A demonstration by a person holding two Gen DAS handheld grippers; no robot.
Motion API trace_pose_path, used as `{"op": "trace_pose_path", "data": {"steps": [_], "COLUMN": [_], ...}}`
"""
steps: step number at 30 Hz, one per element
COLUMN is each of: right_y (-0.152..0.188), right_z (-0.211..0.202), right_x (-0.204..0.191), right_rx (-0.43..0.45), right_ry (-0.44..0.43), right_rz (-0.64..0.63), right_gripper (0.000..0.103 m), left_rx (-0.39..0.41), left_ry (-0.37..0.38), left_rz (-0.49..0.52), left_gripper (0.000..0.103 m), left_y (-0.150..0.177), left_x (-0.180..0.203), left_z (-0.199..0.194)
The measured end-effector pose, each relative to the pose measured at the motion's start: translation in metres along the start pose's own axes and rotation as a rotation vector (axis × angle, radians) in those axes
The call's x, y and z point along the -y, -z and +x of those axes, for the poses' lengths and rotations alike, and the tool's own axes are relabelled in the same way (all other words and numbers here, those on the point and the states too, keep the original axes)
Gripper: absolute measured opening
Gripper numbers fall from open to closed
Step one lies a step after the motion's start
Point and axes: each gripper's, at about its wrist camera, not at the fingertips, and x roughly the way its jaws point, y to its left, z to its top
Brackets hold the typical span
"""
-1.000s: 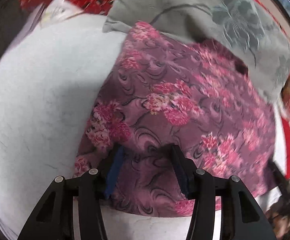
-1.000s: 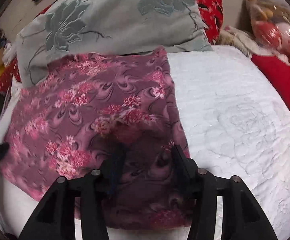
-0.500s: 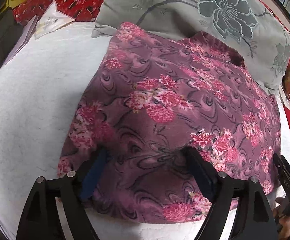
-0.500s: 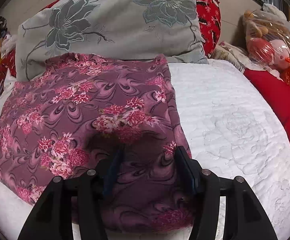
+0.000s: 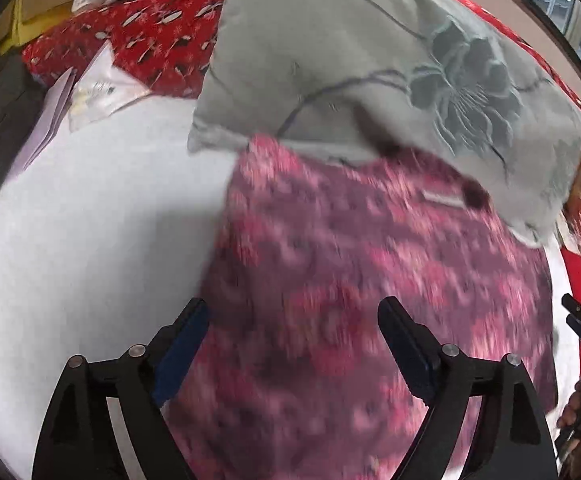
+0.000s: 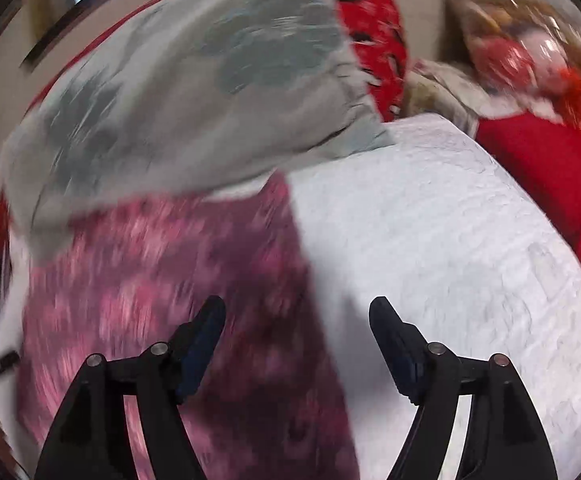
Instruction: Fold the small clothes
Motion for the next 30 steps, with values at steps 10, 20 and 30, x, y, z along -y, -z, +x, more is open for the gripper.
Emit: {"op": "trace_pose_path", "data": {"steps": [10, 20, 30], "right_y": [-0.015, 0.019, 0.079], "right_z": [0.063, 0.037, -0.017], "right_x": [-0.014, -0.038, -0.149], "right_rx": [-0.021, -0.067, -0.035], "right_ry": [0.215, 0.028, -0.09], "right_rz": [-0.068, -0.142, -0.389], "right_gripper": [0.076, 0.077, 0.077], "left_rx": [-0.105, -0.126, -0.116], "left_ry": [-0.053, -0.005, 0.034], "left_rz": [-0.048, -0.038, -0.155], "left_gripper": [0.09, 0.079, 0.075], "left_y": [-0.031, -0.003, -0.021], "left_x": [-0.004, -0.022, -0.092], "left_z": [0.082, 0.062, 0.024]}}
